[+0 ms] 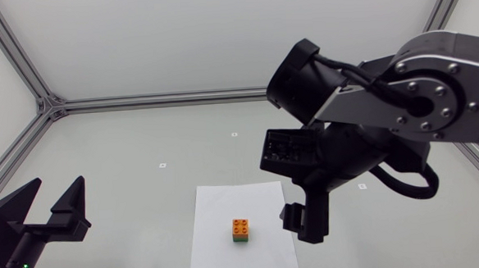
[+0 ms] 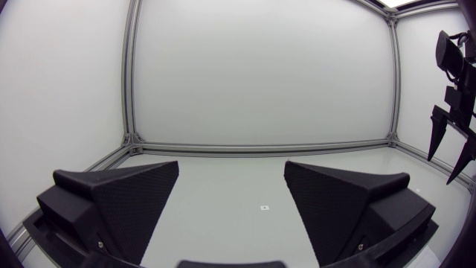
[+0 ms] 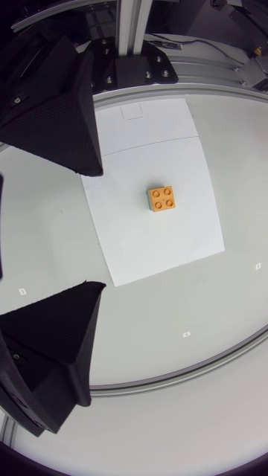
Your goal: Pick up the orange 2x2 brick with the right arm and stack it on top of the green 2x2 brick in the center
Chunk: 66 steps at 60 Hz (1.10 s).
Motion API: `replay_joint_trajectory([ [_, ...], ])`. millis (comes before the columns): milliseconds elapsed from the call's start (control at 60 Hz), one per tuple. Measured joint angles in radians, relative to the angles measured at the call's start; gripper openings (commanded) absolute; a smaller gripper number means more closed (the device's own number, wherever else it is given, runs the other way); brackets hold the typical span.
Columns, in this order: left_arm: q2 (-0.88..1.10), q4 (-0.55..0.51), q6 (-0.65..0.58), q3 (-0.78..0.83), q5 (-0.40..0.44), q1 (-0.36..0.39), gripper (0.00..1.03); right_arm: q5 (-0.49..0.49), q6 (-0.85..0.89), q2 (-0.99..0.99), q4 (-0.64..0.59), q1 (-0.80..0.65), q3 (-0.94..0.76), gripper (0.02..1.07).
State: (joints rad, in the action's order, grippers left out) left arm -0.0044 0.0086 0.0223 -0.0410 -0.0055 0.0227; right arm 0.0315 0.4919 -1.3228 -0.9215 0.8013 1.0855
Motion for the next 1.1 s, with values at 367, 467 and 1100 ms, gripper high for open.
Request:
replay_joint_trajectory([
  [367, 0.000, 0.000, 0.000, 0.000, 0.000, 0.000, 0.99, 0.003, -0.044, 0.367, -0.079, -0.243, -0.150, 1.02],
  [467, 0.000, 0.000, 0.000, 0.000, 0.000, 0.000, 0.99, -0.005, -0.039, 0.456, -0.096, -0.307, -0.179, 1.02],
  [1100, 0.000, 0.000, 0.000, 0.000, 0.000, 0.000, 0.99, -0.134, 0.002, 0.909, 0.191, -0.871, -0.441, 1.02],
])
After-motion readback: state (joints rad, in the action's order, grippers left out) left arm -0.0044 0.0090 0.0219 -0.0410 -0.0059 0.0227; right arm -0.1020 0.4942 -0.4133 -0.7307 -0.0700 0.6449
